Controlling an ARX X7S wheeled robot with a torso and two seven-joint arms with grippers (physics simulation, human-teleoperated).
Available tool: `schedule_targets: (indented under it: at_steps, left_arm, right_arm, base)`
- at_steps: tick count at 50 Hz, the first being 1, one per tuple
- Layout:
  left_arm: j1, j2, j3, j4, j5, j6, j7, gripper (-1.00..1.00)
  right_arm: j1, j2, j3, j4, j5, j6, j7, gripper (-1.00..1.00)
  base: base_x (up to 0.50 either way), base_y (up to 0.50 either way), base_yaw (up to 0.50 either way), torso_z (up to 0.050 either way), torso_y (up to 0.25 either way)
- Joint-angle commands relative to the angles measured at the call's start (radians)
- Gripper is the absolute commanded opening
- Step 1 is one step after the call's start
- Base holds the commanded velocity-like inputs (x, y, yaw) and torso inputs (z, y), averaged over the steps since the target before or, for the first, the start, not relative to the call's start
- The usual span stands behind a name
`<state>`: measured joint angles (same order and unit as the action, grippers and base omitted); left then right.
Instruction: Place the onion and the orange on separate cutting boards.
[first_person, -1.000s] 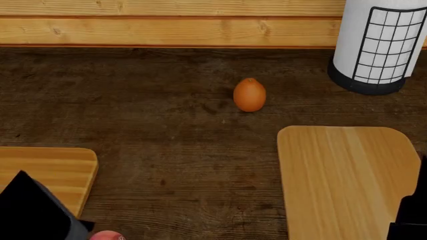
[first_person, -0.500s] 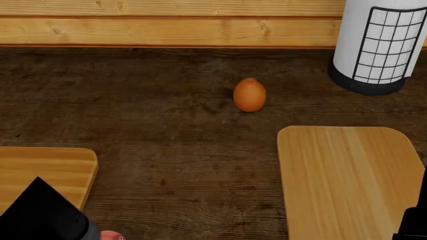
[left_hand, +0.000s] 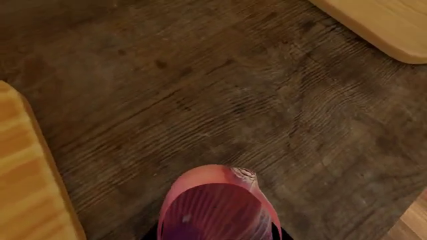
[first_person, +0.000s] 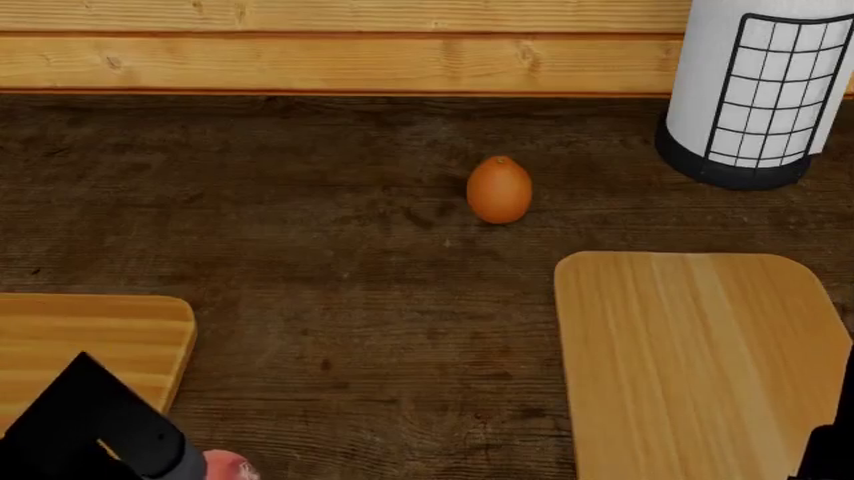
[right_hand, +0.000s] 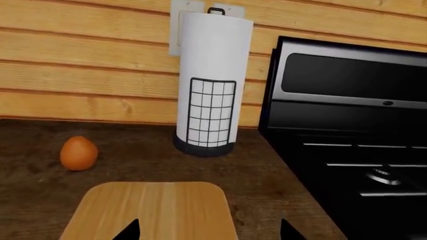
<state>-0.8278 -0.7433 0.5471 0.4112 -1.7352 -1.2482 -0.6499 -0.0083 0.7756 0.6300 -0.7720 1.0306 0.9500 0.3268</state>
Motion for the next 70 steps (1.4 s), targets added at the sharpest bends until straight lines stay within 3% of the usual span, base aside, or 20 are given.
schedule_targets:
  at_steps: [1,9,15,27,35,53,65,70]
  left_arm:
    - [-0.103,-0.026,-0.041,0.058,-0.155,0.027,-0.089,-1.00]
    - [-0.183,-0.084,-0.090,0.070,-0.264,0.081,-0.164,-1.00]
    - [-0.192,-0.122,-0.134,0.034,-0.230,0.100,-0.150,-1.00]
    - [-0.160,-0.169,-0.159,-0.124,0.031,0.114,-0.018,-1.00]
    - [-0.152,-0.187,-0.117,-0.258,0.212,0.127,0.098,-1.00]
    - [-0.030,-0.313,-0.110,-0.284,0.307,0.174,0.161,-1.00]
    - [-0.057,-0.264,-0.042,-0.347,0.413,0.173,0.218,-1.00]
    - [-0.073,-0.249,-0.042,-0.359,0.387,0.156,0.225,-1.00]
  right_arm:
    - [-0.009,0.005,0.009,0.004,-0.013,-0.003,-0.013,1.00]
    - [0.005,0.006,-0.002,-0.001,-0.002,0.003,0.004,1.00]
    - [0.008,0.010,0.003,-0.005,0.010,0.007,0.007,1.00]
    - [0.012,0.011,0.000,-0.009,0.017,0.005,0.012,1.00]
    - [0.037,0.017,-0.020,-0.009,0.032,0.015,0.031,1.00]
    - [0.031,0.004,-0.050,0.009,-0.007,-0.015,0.014,1.00]
    - [-0.027,-0.018,-0.041,0.011,-0.049,-0.046,-0.015,1.00]
    - [-0.044,-0.023,-0.035,0.016,-0.061,-0.055,-0.024,1.00]
  base:
    - [0.00,0.00,0.00,0.000,0.000]
    - [0.00,0.00,0.00,0.000,0.000]
    - [0.00,0.00,0.00,0.000,0.000]
    - [0.00,0.00,0.00,0.000,0.000]
    - [0.00,0.00,0.00,0.000,0.001]
    - [0.00,0.00,0.00,0.000,0.000]
    - [0.00,0.00,0.00,0.000,0.000]
    - [0.00,0.00,0.00,0.000,0.000]
